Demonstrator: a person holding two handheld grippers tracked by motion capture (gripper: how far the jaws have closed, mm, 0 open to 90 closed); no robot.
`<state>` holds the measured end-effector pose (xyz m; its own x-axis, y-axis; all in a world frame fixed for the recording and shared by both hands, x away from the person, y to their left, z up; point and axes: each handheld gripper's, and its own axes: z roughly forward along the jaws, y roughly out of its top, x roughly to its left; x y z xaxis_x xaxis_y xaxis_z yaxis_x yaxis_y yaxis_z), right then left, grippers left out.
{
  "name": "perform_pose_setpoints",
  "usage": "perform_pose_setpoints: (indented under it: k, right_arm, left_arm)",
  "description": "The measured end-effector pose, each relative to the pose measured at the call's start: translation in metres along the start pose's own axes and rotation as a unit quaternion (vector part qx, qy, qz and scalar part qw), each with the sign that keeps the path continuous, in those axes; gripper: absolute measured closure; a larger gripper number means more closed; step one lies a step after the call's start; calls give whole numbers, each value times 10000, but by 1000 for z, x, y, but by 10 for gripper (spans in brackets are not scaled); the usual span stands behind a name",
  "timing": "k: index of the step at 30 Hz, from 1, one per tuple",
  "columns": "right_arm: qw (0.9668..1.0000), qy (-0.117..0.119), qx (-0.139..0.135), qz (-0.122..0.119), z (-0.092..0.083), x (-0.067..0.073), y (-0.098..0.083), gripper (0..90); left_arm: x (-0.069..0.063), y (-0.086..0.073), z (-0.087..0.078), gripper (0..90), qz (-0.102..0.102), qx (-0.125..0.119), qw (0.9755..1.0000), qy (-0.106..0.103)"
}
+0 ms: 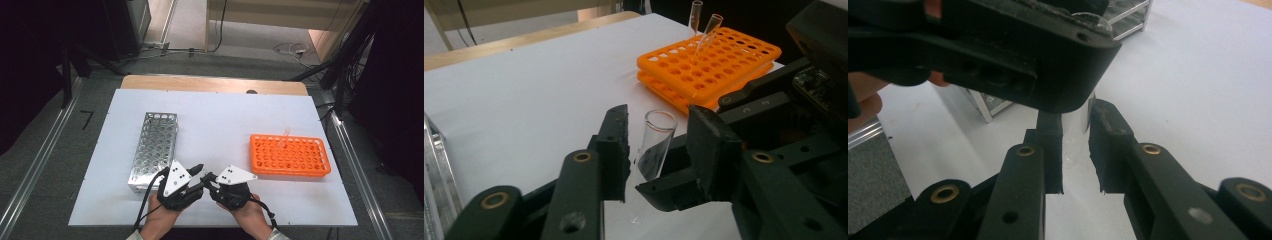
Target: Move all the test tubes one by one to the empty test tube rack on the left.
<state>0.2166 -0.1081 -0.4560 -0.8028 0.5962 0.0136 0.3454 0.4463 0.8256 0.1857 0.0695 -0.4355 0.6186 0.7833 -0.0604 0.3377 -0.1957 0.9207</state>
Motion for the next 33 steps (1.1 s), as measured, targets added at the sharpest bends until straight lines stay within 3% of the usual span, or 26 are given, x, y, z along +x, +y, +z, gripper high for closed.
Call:
perform_pose_setpoints:
  k: [3, 8, 9, 11, 15, 21, 33]
  right_arm:
    - [10000, 8, 2, 24, 0, 0, 0, 737]
    - [10000, 32, 24, 53, 0, 0, 0, 729]
    - [10000, 38, 23, 70, 0, 0, 0, 705]
    - [9999, 124, 9, 118, -1, -1, 1, 552]
    - [9995, 169, -105, 234, -6, -6, 2, 424]
    - [9994, 164, -122, 280, -9, -11, 2, 388]
    - [9996, 104, -111, 245, -10, -12, 1, 386]
  left_arm:
    - [0, 0, 1, 717, 26, 10, 10000, 30]
    - [1, 1, 0, 750, 75, 52, 9999, 106]
    - [1, 2, -1, 750, 68, 31, 9999, 130]
    - [4, 4, -3, 750, 21, -6, 9999, 150]
    - [14, 9, -11, 750, -166, -115, 9995, 232]
    - [26, 15, -18, 750, -377, -189, 9984, 365]
    - [40, 23, -30, 750, -455, -346, 9967, 579]
